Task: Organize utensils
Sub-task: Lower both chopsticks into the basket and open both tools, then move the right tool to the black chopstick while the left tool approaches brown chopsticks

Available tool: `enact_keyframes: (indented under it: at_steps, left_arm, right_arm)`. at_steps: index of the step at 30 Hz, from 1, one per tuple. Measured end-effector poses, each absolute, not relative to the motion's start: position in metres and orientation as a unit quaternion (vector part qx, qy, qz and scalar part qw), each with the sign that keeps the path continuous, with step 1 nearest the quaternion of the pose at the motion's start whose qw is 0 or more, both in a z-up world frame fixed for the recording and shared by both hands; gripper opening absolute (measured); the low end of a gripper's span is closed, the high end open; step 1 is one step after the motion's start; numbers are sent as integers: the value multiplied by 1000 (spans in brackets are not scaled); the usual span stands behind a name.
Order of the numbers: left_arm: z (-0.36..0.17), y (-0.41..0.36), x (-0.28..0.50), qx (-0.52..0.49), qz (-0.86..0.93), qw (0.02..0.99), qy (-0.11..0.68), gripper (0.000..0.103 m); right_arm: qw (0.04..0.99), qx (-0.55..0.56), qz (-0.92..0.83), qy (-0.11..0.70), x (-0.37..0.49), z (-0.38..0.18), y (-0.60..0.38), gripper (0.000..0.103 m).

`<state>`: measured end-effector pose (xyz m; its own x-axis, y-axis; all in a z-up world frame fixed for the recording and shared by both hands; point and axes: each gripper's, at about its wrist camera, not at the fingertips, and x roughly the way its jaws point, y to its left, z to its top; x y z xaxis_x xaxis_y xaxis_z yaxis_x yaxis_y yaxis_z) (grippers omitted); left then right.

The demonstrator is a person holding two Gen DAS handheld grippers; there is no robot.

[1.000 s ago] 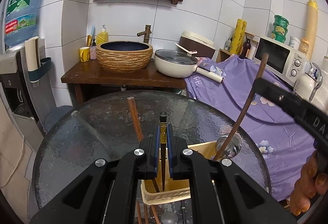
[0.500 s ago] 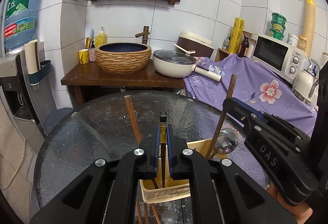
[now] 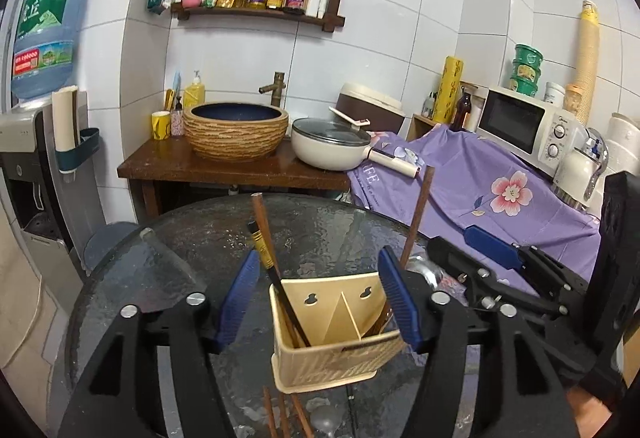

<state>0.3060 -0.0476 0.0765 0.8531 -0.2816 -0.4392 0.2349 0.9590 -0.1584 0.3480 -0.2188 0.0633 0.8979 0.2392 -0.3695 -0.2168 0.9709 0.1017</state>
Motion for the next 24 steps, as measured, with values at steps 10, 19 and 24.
enact_keyframes:
  at_steps: [10,19,24]
  left_arm:
    - [34,-14,241,-16,-85,968,236,69]
    - [-58,4,231,-20,-66,933,353,42]
    - [-86,1,229,-38,-83,917,388,27]
  right_arm:
    - [965,-9,93,244,289,30,-228,57]
    - [921,-21,112,372,267,-80,-197,57]
    - [909,-31,106,403,267,-111,-174,51]
